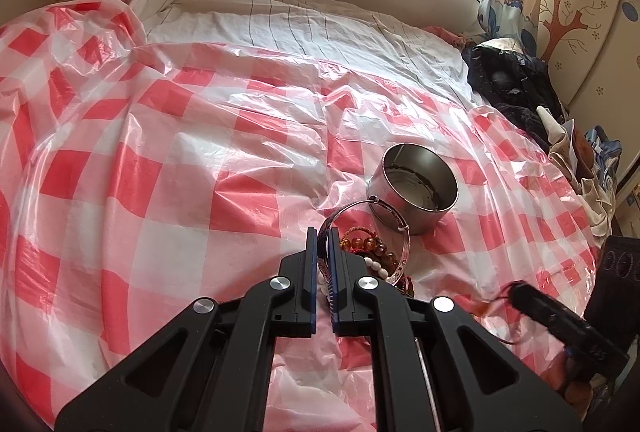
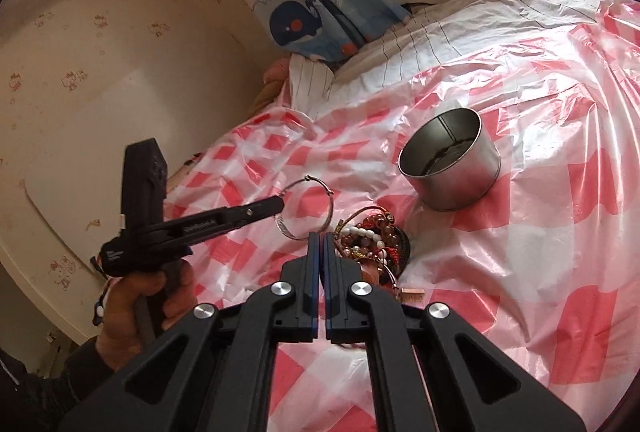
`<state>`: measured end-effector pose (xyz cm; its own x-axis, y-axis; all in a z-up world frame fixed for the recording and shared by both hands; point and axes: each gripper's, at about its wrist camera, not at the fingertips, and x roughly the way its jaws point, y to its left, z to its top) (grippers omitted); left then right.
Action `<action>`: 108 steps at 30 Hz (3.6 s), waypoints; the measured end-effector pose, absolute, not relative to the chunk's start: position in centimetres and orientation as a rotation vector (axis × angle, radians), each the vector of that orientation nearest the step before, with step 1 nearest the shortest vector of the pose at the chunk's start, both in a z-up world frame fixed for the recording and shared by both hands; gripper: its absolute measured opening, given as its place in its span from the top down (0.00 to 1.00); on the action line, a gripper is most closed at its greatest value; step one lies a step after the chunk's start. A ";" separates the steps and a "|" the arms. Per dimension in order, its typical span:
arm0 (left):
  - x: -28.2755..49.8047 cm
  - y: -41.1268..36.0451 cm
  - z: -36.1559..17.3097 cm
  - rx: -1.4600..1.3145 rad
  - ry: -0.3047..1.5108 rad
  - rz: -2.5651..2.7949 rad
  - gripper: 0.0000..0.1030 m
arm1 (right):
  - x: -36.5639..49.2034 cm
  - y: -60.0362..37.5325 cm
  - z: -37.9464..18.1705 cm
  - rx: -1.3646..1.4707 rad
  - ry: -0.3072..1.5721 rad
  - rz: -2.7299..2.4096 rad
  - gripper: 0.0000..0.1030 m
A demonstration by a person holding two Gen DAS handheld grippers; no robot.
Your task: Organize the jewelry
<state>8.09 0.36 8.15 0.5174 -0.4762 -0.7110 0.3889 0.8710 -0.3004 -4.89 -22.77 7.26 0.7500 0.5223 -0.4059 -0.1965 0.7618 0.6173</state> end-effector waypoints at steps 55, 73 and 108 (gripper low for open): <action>8.2 -2.2 5.3 0.041 1.009 -0.523 0.57 | -1.0 -22.5 4.9 0.389 0.779 0.229 0.57; 9.0 -2.7 5.6 0.031 0.993 -0.489 0.46 | 0.5 -17.5 0.8 0.218 0.940 0.260 0.88; 11.2 -4.9 2.7 0.076 1.020 -0.463 0.35 | -0.6 -23.5 3.3 0.218 0.837 -0.048 0.52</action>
<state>11.21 -4.87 2.74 0.4358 -0.3367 -0.8347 0.4060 0.9012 -0.1516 -0.56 -23.46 3.26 0.6697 0.0437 -0.7414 0.1276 0.9767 0.1728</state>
